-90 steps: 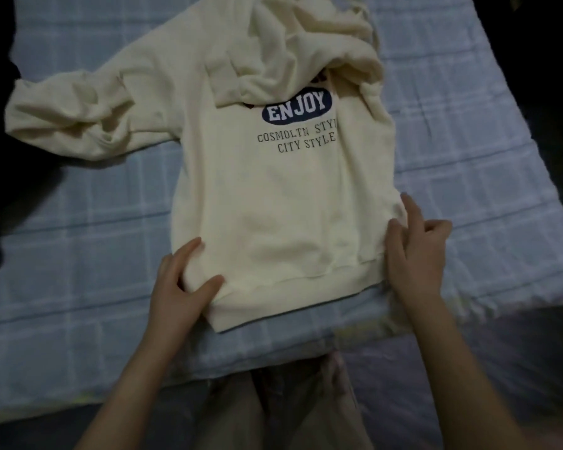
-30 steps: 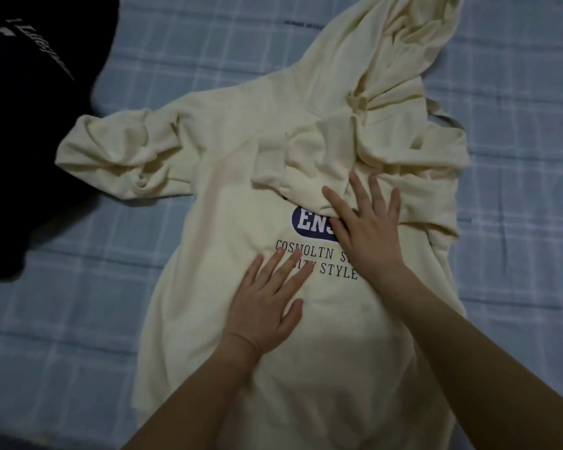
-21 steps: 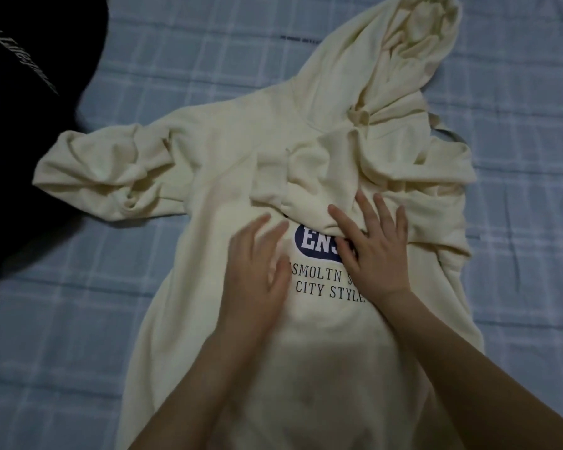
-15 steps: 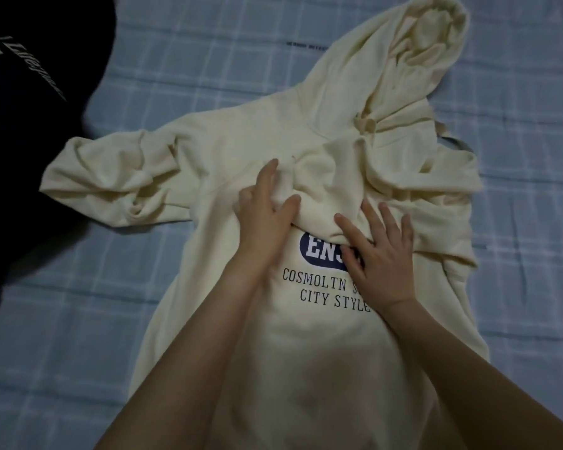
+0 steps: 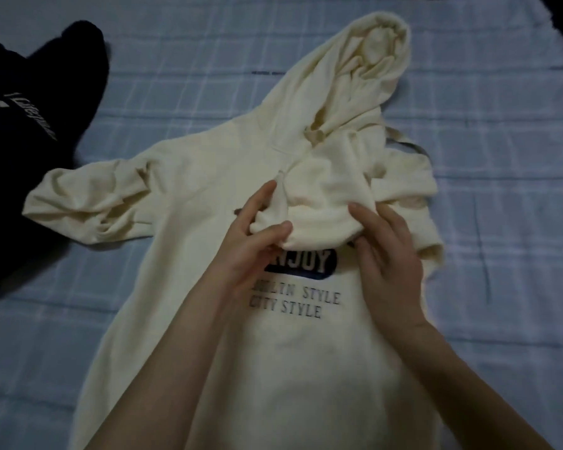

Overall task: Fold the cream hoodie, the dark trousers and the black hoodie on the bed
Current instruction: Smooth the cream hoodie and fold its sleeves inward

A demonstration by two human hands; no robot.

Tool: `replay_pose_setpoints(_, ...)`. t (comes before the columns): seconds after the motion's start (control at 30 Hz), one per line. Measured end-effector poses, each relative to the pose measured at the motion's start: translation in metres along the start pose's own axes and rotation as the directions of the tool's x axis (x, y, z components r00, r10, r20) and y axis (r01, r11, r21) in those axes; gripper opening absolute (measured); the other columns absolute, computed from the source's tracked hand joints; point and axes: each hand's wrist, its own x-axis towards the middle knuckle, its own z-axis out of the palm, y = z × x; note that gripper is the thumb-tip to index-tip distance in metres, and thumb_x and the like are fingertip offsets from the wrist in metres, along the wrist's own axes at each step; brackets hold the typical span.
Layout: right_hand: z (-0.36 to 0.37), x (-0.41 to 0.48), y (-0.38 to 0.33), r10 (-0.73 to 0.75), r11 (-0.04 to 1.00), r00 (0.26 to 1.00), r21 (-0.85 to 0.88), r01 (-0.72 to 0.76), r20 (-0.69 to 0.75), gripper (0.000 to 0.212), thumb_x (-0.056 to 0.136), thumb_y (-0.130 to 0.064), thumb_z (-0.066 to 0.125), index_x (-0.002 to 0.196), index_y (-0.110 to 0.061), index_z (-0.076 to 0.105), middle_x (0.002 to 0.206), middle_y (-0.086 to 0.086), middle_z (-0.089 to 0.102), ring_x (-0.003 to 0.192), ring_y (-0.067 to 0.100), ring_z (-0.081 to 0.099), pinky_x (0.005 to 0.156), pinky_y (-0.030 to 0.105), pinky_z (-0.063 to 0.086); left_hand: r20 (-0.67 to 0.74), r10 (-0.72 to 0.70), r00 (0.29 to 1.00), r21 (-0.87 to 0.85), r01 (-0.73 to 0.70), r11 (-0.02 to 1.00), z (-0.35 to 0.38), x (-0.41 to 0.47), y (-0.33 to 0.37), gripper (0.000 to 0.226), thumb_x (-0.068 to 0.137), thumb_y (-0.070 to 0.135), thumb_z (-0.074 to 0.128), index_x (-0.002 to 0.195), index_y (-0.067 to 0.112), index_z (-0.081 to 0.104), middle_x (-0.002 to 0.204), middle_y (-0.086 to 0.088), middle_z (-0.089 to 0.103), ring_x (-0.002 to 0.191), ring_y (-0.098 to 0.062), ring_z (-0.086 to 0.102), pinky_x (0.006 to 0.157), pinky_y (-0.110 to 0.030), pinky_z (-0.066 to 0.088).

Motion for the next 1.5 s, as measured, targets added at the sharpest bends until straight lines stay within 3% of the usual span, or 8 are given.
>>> replay_pose_setpoints(0.53,-0.288,-0.036,0.091,0.36,0.917,0.918,0.244,-0.315,-0.165,0.075,0.074,-0.003,0.076,0.135,-0.041,0.055,0.139,-0.021,0.047,0.134,0.012,0.048,0.106,0.043,0.047,0.227,-0.027,0.973,0.251,-0.032,0.967,0.303,0.022,-0.136,0.062,0.074,0.015,0.077,0.128,0.041,0.058,0.13,0.015,0.057,0.117,-0.006,0.061,0.096,-0.024,0.05)
replay_pose_setpoints(0.77,-0.299,-0.076,0.128,0.507,0.861,0.853,0.024,-0.508,-0.125,0.072,0.084,-0.01,0.077,0.145,-0.03,0.044,0.15,-0.003,0.033,0.13,0.011,0.046,0.084,0.005,0.046,0.147,0.04,0.988,0.637,-0.125,0.761,0.313,0.015,-0.172,0.064,0.079,0.013,0.078,0.134,0.036,0.055,0.136,0.007,0.051,0.116,0.006,0.052,0.102,-0.015,0.041)
replay_pose_setpoints(0.87,-0.324,-0.072,0.115,0.354,0.888,0.894,-0.2,-0.414,-0.276,0.057,0.09,-0.024,0.07,0.143,-0.023,0.049,0.152,0.008,0.034,0.133,0.014,0.042,0.102,0.024,0.046,0.334,0.157,0.93,0.66,-0.349,0.665,0.344,0.007,-0.167,0.064,0.075,0.016,0.074,0.133,0.029,0.051,0.138,-0.003,0.049,0.118,0.003,0.049,0.101,-0.009,0.034)
replay_pose_setpoints(1.0,-0.352,-0.036,0.093,0.295,0.923,0.898,-0.146,-0.357,-0.327,0.039,0.095,-0.02,0.056,0.134,-0.02,0.056,0.139,0.002,0.048,0.126,0.016,0.051,0.104,0.037,0.046,0.692,-0.191,0.696,0.574,-0.37,0.731,0.397,-0.018,-0.176,0.05,0.09,-0.003,0.063,0.138,0.006,0.053,0.146,-0.009,0.049,0.132,-0.008,0.047,0.109,-0.026,0.039)
replay_pose_setpoints(1.1,-0.357,-0.004,0.084,0.221,0.929,0.927,-0.223,-0.295,-0.303,0.035,0.098,-0.018,0.051,0.133,-0.024,0.054,0.134,-0.002,0.054,0.126,0.016,0.051,0.106,0.042,0.044,0.45,-0.071,0.89,0.54,-0.208,0.815,0.384,-0.022,-0.166,0.046,0.08,-0.02,0.039,0.108,-0.003,0.071,0.118,-0.012,0.07,0.108,-0.01,0.063,0.095,-0.023,0.05)
replay_pose_setpoints(1.2,-0.337,0.012,0.095,0.111,0.937,0.971,-0.304,-0.173,-0.211,0.032,0.096,-0.016,0.049,0.125,-0.017,0.062,0.125,-0.008,0.057,0.12,0.013,0.053,0.104,0.025,0.038,0.244,0.383,0.891,0.784,-0.414,0.463,0.321,-0.017,-0.153,0.034,0.075,-0.003,0.043,0.091,0.005,0.071,0.096,-0.006,0.07,0.093,-0.018,0.063,0.083,-0.029,0.048)
replay_pose_setpoints(1.3,-0.285,-0.002,0.114,0.141,0.964,0.99,-0.228,-0.136,0.005,0.023,0.091,0.0,0.059,0.109,-0.008,0.071,0.111,0.0,0.067,0.11,0.023,0.062,0.102,0.016,0.037,0.367,0.418,0.831,0.915,-0.404,0.001,0.248,-0.031,-0.157,0.021,0.084,0.01,0.052,0.096,0.009,0.069,0.1,-0.004,0.064,0.092,-0.025,0.056,0.081,-0.037,0.046)
replay_pose_setpoints(1.5,-0.234,-0.05,0.158,0.08,0.799,0.893,-0.564,0.208,0.442,0.055,0.088,-0.031,0.074,0.138,-0.017,0.059,0.144,0.006,0.056,0.139,0.041,0.043,0.112,0.054,0.036,0.367,0.205,0.907,0.929,-0.348,-0.124,0.206,-0.058,-0.184,0.047,0.096,0.027,0.053,0.14,0.012,0.053,0.146,-0.006,0.051,0.135,-0.025,0.049,0.116,-0.042,0.031)
